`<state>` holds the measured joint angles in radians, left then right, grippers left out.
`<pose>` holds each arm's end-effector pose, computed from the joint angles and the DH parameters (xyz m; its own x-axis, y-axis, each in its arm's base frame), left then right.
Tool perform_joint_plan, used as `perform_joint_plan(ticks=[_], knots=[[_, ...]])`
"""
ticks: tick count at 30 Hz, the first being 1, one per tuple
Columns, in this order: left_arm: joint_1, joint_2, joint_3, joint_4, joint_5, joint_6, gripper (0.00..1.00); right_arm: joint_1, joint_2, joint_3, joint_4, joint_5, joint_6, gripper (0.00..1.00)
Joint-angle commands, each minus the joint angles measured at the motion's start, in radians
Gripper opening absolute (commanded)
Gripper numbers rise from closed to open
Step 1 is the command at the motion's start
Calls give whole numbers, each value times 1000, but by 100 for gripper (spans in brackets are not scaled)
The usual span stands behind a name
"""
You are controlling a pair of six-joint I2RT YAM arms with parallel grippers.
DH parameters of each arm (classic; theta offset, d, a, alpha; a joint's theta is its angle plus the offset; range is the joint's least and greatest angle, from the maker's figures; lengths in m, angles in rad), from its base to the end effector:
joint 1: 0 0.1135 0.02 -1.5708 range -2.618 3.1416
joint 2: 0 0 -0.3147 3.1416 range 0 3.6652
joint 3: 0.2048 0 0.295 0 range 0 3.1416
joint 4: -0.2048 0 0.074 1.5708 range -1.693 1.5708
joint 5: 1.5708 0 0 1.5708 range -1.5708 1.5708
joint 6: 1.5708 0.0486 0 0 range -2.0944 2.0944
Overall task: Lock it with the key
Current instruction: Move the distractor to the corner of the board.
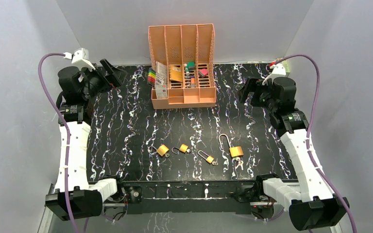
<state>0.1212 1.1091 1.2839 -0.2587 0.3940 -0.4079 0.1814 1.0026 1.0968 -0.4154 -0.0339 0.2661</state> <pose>0.2725 0.0144 0.4946 -0.1827 -0.3912 -0.9020 0.2131 0.8798 -0.4248 0.2445 0.0465 0.4270 -0.3553 0.2020 -0.9126 -0.1228 0.9578 0.2599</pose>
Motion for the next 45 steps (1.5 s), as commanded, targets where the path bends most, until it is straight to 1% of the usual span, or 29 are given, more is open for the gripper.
perform_joint_plan(ticks=[1,6,9,12,16,19,23,25,27,31,35,37,38,39,40,41,42,43,44,45], knots=[[24,-13,19,-6,87,-70,97,-17,-60,44,-1,-45,3,98],[30,43,67,0,138,-71,98,-25,-126,-3,10,-40,3,98],[-10,97,109,5,71,-24,98,-27,-138,-7,10,-50,17,98],[-78,171,156,34,-43,43,98,-28,-132,-4,18,-71,31,98],[-181,316,167,177,-196,138,98,-29,-109,-1,43,-86,58,99],[-207,458,171,331,-266,171,98,-29,-81,4,62,-97,75,98],[-223,671,224,511,-338,227,98,-28,-47,29,47,-106,75,99],[-225,770,230,653,-343,263,98,-28,-50,25,41,-91,61,99],[-226,873,279,736,-338,293,98,-28,-60,16,39,-70,39,98],[-226,1042,415,787,-266,279,98,-28,-61,6,14,-20,-20,98],[-232,1198,570,787,-200,243,98,-28,-42,-14,20,11,-71,99],[-243,1255,641,780,-205,250,98,-28,-23,-26,29,19,-78,99],[-250,1280,671,780,-212,264,97,-28,-13,-31,37,16,-78,99],[-258,1303,695,786,-224,280,93,-29,-5,-36,45,11,-79,99],[-268,1322,715,803,-247,305,85,-28,5,-42,53,3,-76,99],[-272,1337,730,822,-262,319,77,-28,13,-46,61,-4,-72,98],[-273,1348,743,835,-270,320,66,-28,23,-48,65,-10,-70,98],[-273,1357,751,847,-282,319,53,-28,32,-48,68,-14,-69,98],[-273,1365,762,853,-288,321,37,-28,40,-46,70,-17,-67,99],[-273,1374,776,849,-288,327,14,-29,47,-43,71,-20,-67,98]])
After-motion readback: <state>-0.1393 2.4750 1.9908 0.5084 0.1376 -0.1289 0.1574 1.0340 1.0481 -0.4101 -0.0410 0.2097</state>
